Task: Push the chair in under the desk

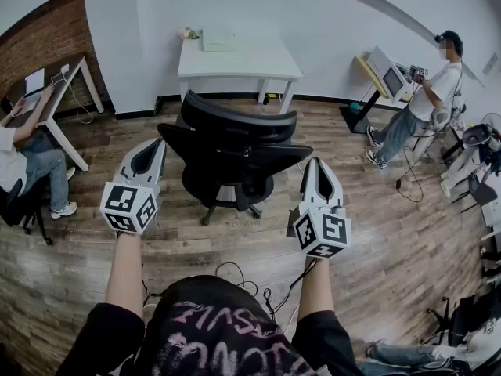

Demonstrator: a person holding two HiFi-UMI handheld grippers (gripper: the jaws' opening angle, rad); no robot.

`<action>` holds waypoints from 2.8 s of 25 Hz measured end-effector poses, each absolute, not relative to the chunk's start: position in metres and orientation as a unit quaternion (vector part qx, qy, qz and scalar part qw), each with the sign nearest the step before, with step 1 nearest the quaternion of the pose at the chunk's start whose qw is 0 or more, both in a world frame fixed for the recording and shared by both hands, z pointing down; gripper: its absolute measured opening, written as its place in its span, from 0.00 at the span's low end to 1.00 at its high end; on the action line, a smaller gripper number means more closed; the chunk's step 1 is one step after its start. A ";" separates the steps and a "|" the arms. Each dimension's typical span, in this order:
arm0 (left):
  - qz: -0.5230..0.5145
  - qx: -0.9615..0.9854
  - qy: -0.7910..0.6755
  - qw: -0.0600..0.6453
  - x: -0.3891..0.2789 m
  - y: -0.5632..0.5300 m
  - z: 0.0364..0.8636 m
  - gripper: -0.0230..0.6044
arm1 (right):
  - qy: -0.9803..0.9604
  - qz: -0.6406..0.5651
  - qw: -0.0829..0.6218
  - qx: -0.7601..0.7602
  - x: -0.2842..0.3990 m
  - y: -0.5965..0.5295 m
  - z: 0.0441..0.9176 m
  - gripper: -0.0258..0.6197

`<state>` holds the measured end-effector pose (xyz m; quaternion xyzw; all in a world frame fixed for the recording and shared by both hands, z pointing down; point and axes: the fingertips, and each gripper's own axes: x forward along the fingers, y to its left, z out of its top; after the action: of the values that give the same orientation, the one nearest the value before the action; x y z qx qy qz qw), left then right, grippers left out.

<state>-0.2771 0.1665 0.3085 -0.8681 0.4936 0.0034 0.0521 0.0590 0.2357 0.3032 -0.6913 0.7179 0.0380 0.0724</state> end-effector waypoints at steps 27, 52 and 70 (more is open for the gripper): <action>-0.021 -0.901 0.427 0.070 -0.298 0.142 0.337 0.06 | 0.699 0.048 0.040 -0.712 0.035 0.234 0.325 0.09; -0.134 -0.876 0.458 0.073 -0.265 0.054 0.386 0.06 | 0.745 0.001 0.000 -0.667 0.092 0.136 0.380 0.16; -0.310 -0.835 0.428 0.153 -0.250 0.052 0.423 0.28 | 0.826 0.096 -0.215 -0.512 0.083 0.111 0.425 0.42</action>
<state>-0.2496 0.0520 0.4226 -0.8349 0.4280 -0.3104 0.1530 0.0828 0.1112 0.4250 -0.5119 0.8262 0.0957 -0.2149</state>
